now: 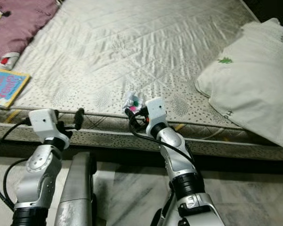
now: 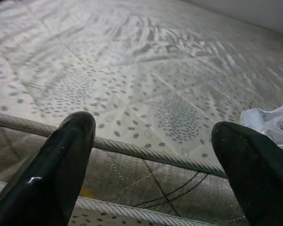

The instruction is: Clean up the room

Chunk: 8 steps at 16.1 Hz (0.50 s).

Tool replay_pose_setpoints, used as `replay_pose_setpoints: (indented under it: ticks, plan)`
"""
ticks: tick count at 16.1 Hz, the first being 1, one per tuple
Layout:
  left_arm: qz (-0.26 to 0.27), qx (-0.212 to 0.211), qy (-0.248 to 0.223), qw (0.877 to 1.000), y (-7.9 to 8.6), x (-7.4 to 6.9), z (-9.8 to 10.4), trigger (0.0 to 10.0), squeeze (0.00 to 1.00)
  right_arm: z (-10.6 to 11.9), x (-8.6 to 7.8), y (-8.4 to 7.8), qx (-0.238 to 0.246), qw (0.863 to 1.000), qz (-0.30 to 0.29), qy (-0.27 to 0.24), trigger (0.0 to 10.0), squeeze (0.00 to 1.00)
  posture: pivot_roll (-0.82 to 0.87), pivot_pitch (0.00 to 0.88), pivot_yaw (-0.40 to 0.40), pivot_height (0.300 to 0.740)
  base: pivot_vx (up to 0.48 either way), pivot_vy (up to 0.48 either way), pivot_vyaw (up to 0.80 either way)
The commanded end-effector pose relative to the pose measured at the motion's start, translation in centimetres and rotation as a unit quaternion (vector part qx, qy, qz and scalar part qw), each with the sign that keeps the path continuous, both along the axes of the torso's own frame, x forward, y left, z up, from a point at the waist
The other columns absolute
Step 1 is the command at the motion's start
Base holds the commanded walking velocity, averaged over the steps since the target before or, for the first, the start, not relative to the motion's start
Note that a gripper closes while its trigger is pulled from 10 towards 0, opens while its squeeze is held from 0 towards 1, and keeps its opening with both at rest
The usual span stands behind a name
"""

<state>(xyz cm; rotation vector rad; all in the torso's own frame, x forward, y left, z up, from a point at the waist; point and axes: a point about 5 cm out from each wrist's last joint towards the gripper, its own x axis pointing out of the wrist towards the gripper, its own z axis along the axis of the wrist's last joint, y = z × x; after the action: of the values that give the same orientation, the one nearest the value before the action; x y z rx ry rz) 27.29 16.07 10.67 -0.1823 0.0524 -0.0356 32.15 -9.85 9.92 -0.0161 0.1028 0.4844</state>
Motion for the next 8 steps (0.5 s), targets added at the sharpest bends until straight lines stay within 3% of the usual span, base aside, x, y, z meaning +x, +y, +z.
replay_pose_setpoints:
  ticks: [1, 5, 8]
  plan:
    - [-0.001, 0.006, -0.001, 1.000, -0.1, -0.3, 0.2, 10.0, 0.00, -0.5, 0.0, -0.6, -0.001, 1.000, -0.007, 0.012, 10.0, 0.00, 0.08, 0.128, -0.082, 0.482, 0.000, 0.000, 0.00]
    - [0.003, 0.011, 0.006, 1.000, 0.3, -1.1, 0.2, 10.0, 0.00, -1.5, 0.0, 0.3, -0.020, 0.999, 0.016, 0.047, 10.0, 0.00, 0.12, 0.149, -0.076, 0.482, 0.000, 0.000, 0.00]
    - [0.004, 0.027, 0.011, 1.000, 0.9, -2.8, 0.5, 10.0, 0.00, -1.5, 0.7, 1.9, -0.024, 0.997, 0.040, 0.059, 10.0, 0.00, 0.17, 0.188, -0.063, 0.482, 0.000, 0.000, 0.00]
